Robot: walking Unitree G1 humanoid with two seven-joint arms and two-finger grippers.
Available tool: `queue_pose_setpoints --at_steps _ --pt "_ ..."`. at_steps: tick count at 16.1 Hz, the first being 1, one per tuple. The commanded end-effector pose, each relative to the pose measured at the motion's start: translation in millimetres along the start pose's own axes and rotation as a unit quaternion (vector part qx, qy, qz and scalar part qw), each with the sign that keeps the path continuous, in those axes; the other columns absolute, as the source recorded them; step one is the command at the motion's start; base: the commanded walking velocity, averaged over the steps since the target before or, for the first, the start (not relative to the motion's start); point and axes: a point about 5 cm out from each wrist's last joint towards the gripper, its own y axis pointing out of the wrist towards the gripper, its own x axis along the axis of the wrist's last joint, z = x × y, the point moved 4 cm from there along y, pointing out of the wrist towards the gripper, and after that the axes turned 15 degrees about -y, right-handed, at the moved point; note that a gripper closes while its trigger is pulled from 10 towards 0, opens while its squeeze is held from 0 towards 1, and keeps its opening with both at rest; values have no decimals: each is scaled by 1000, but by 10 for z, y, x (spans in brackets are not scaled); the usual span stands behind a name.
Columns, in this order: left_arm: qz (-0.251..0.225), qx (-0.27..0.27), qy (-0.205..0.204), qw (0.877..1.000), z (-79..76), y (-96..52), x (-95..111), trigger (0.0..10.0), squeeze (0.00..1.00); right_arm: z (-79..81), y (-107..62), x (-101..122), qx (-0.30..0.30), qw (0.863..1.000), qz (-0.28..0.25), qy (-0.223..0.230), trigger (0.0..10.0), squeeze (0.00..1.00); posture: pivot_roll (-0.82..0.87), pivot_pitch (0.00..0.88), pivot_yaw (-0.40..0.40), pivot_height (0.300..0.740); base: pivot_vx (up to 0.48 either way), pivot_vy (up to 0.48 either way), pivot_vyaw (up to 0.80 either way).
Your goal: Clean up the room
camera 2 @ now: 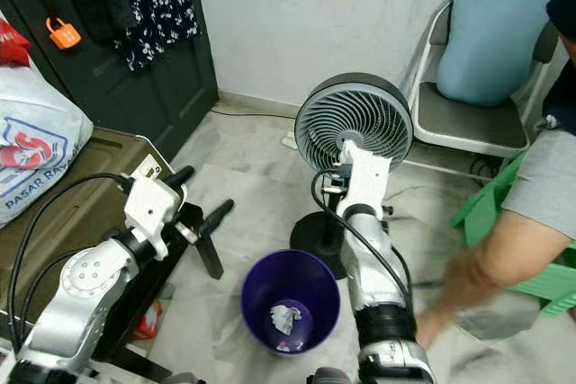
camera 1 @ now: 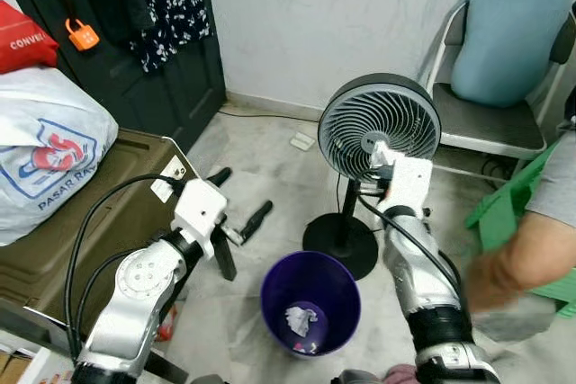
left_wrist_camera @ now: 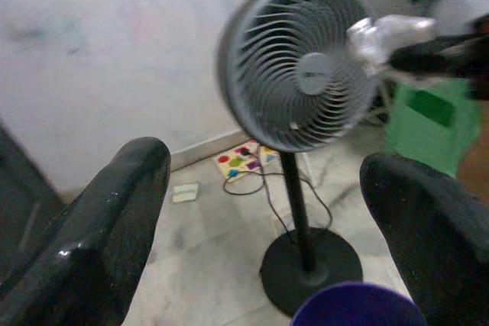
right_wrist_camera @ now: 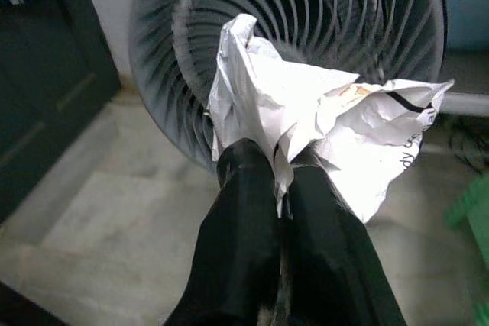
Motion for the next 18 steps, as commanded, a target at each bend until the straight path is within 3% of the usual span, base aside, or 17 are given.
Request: queue_pose_setpoints --at_steps 1,8,11,15,18 --pt "7 -13 14 1000 -37 -22 19 10000 0 68 16 -1 1 1000 11 -11 10000 0 -43 3 48 740 0 0 0" --pt "25 -38 29 999 -204 -192 71 10000 0 264 17 -164 22 999 45 -10 10000 0 10 116 60 740 0 0 0" --pt "35 -55 27 998 -322 -247 77 10000 0 505 -6 -272 49 996 73 -24 10000 0 32 175 97 740 0 0 0" --pt "43 -67 19 997 -429 -283 103 10000 0 646 -52 -432 62 992 106 -26 10000 0 63 229 129 740 0 0 0" --pt "54 -73 13 996 -484 -353 118 10000 0 859 -112 -537 94 986 132 -27 10000 0 88 256 145 740 0 0 0"
